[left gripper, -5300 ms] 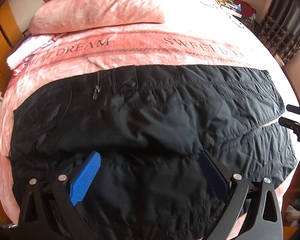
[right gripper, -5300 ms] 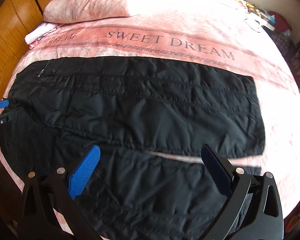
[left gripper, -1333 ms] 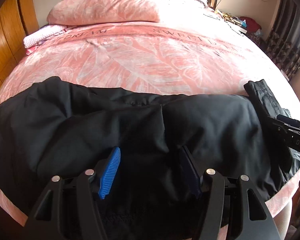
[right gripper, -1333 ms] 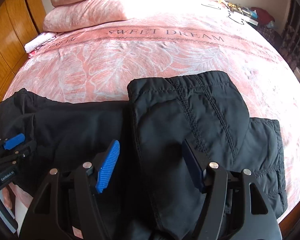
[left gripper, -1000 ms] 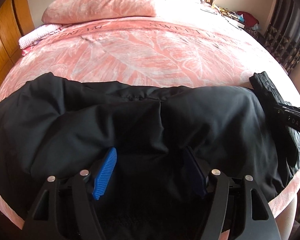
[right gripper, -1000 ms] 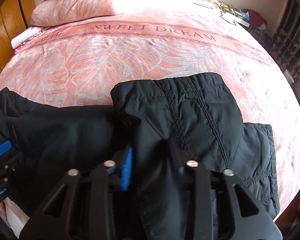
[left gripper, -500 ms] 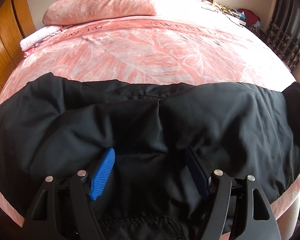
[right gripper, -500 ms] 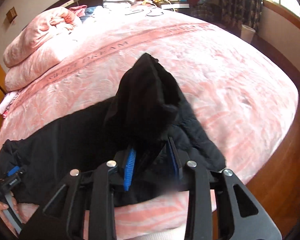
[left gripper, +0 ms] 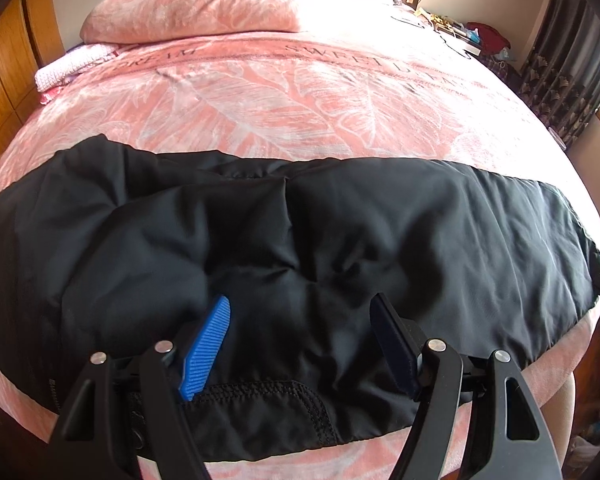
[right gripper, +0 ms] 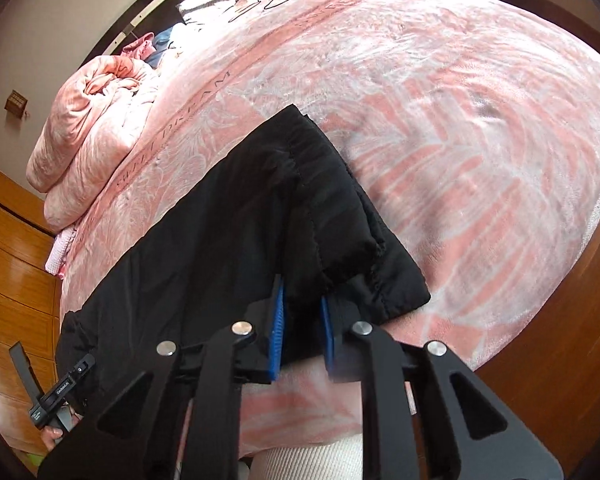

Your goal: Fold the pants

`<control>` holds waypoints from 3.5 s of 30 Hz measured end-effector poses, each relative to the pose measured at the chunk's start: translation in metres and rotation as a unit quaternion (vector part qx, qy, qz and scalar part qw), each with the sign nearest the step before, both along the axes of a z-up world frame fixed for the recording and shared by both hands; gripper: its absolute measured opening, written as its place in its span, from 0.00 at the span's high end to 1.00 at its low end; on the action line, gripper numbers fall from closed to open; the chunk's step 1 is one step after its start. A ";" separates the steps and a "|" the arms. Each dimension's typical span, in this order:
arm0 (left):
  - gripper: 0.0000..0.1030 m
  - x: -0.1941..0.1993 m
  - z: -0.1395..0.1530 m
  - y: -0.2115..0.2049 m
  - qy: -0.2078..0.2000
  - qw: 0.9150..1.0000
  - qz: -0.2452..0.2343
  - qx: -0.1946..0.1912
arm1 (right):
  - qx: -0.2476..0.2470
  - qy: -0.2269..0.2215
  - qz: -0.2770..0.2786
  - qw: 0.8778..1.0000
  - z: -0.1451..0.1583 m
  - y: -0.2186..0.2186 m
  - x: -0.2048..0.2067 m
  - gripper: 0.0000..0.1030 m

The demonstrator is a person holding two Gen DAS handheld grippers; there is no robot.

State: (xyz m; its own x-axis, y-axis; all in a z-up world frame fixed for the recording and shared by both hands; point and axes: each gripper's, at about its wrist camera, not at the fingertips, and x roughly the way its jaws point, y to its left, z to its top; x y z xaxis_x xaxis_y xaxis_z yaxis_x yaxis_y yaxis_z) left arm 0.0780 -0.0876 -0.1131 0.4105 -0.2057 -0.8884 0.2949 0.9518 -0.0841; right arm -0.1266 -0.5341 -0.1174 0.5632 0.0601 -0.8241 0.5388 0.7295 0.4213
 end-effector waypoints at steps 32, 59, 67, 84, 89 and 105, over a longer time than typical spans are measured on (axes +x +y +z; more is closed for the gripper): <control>0.25 -0.011 -0.011 -0.023 -0.002 0.999 -0.035 -0.031 | -0.216 -0.026 0.479 0.851 0.034 0.166 0.189 0.38; 0.25 0.046 0.017 0.009 -0.020 0.998 -0.023 -0.060 | -0.146 -0.032 0.452 0.879 -0.011 0.150 0.204 0.76; 0.26 0.099 0.011 0.012 -0.011 0.997 -0.064 -0.049 | -0.097 -0.073 0.439 0.890 -0.001 0.191 0.159 0.80; 0.40 0.122 -0.002 0.019 0.065 0.974 -0.203 -0.081 | -0.066 -0.081 0.414 0.904 -0.004 0.208 0.143 0.73; 0.39 0.111 -0.002 0.002 0.037 0.972 -0.222 -0.068 | -0.062 -0.080 0.420 0.902 -0.004 0.216 0.149 0.71; 0.93 0.109 -0.019 -0.016 0.067 0.982 -0.178 -0.020 | -0.052 -0.065 0.400 0.913 -0.019 0.214 0.158 0.66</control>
